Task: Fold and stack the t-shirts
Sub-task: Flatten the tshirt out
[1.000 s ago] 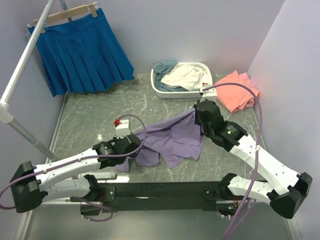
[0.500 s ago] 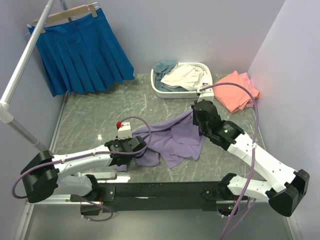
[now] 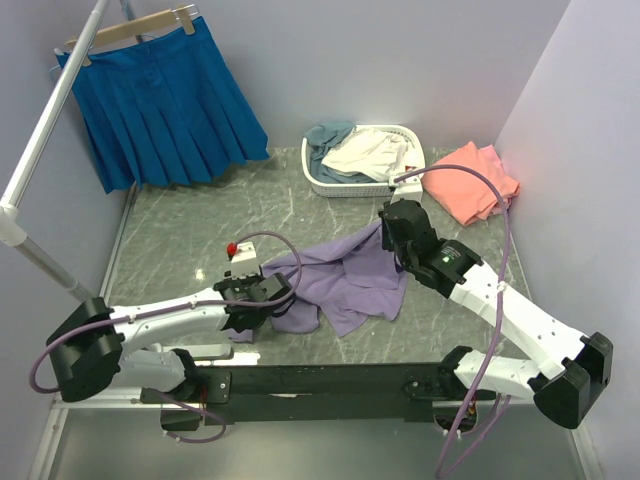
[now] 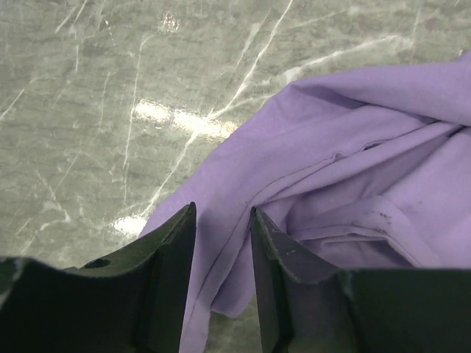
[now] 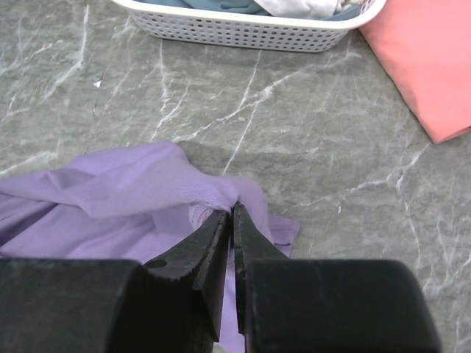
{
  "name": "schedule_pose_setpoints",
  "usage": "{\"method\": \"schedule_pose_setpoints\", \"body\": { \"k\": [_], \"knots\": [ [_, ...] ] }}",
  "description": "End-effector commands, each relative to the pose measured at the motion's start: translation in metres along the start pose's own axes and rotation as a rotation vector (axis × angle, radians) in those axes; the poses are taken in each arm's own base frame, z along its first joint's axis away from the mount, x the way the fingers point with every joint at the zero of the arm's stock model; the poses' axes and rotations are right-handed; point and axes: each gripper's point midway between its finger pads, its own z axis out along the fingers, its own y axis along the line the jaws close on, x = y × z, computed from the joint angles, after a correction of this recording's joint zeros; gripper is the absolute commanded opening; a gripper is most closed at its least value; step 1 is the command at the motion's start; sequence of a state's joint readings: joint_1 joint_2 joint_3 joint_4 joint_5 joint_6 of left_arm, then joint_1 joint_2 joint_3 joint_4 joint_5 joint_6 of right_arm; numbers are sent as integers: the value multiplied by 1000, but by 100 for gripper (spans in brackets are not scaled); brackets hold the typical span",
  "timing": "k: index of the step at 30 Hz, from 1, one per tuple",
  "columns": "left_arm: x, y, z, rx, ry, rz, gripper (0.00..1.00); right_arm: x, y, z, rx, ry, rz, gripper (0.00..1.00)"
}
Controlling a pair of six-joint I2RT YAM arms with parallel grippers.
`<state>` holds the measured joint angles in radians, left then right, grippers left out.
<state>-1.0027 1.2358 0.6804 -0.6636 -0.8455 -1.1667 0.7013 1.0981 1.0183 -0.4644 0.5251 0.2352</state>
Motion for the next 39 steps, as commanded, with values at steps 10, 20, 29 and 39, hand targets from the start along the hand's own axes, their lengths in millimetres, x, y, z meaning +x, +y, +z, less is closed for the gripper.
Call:
{"method": "schedule_pose_setpoints", "body": {
  "k": [10,20,29,39],
  "knots": [
    [-3,-12,7,-17,-18,7,27,-8,-1,4,-8,-34,38,13],
    [-44,-17,-9,8,-99,-50,1,-30,-14,-13,7,-105,66,0],
    [-198,18,-131,258,-338,-276,1,-97,-68,-114,1,-347,188,0],
    [-256,77,-210,483,-451,-408,1,-125,-120,-215,-55,-551,308,0]
  ]
}}
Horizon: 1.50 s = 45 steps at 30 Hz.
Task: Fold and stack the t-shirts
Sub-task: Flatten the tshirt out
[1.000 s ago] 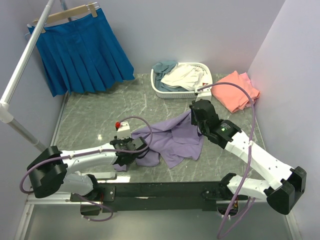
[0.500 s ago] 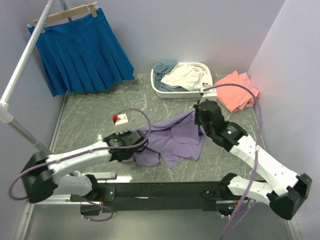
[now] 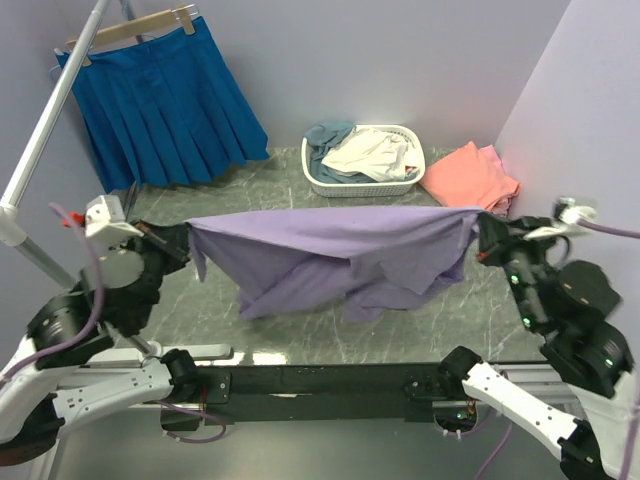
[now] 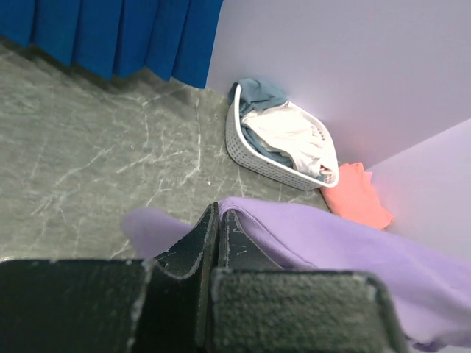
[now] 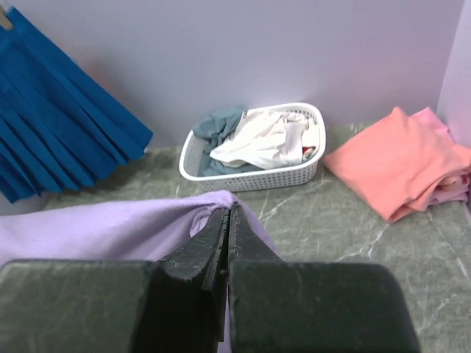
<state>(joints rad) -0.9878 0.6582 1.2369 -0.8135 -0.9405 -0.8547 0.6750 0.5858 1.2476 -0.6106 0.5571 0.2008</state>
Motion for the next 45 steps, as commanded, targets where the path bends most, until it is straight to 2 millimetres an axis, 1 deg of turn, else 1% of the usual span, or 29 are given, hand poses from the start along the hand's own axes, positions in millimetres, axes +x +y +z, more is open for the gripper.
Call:
{"method": "schedule_pose_setpoints", "body": {
  "k": [1,3,4,8,11,12,14,15,16,18,20,23,24,26,27,30,32,33,34,36,37,38,39,40,41,42,43,44,45],
  "knots": [
    [-36,0,-24,89,-22,36,1,-34,-17,-30,5,-67,15,0],
    [-41,-7,-33,145,7,57,1,-49,-20,-45,-18,-95,28,0],
    [-54,-13,-41,180,3,40,1,-53,-22,-50,-29,-104,31,0],
    [-61,-40,-58,328,63,62,2,-69,-20,-72,-103,-126,45,0],
    [-70,-51,-67,387,71,55,4,-76,-9,-84,-190,-125,59,0],
    [-78,-57,-74,424,73,42,5,-81,2,-92,-261,-128,65,0],
    [-77,-62,-78,441,102,73,7,-83,12,-97,-327,-121,76,0],
    [-89,-67,-87,478,98,59,7,-86,17,-102,-359,-123,79,0],
    [-86,-66,-87,466,120,80,7,-87,23,-107,-402,-120,78,0],
    [-99,-69,-97,497,113,68,10,-90,27,-110,-421,-119,94,0],
    [-98,-69,-96,487,123,70,12,-90,27,-108,-415,-117,94,0],
    [-82,-61,-79,404,132,94,16,-79,18,-85,-306,-106,96,2],
    [-69,-57,-69,355,148,116,16,-65,17,-72,-268,-73,79,2],
    [-56,-47,-50,242,141,119,15,-52,9,-48,-159,-52,63,2],
    [-38,-44,-38,201,155,141,15,-34,8,-34,-124,-13,40,2],
    [-12,-30,-11,70,124,152,13,2,4,6,2,37,-20,2],
    [-8,-19,3,-27,63,137,12,30,3,34,77,76,-76,2],
    [3,-12,11,-62,56,163,12,38,-4,44,141,81,-99,2],
    [8,-15,20,-84,39,165,13,53,-2,58,171,114,-126,2],
    [19,-5,34,-161,3,207,12,68,-1,75,201,134,-141,2],
    [27,-14,48,-161,-2,229,12,81,1,88,211,159,-163,2],
    [31,-9,60,-195,-8,241,12,86,3,98,211,160,-160,1],
    [51,-9,73,-178,46,258,12,88,-3,106,236,163,-162,1],
    [58,-3,100,-212,51,269,12,104,-2,120,235,200,-180,1],
    [70,0,112,-208,87,265,10,107,-4,128,243,208,-181,0],
    [93,7,123,-204,141,274,12,111,-9,135,259,219,-186,0],
    [122,5,135,-147,229,326,16,123,-19,148,285,260,-200,0],
    [138,3,144,-105,254,330,29,124,-23,155,295,268,-196,0],
    [152,2,146,-82,297,348,36,127,-26,159,299,284,-197,0]
  ]
}}
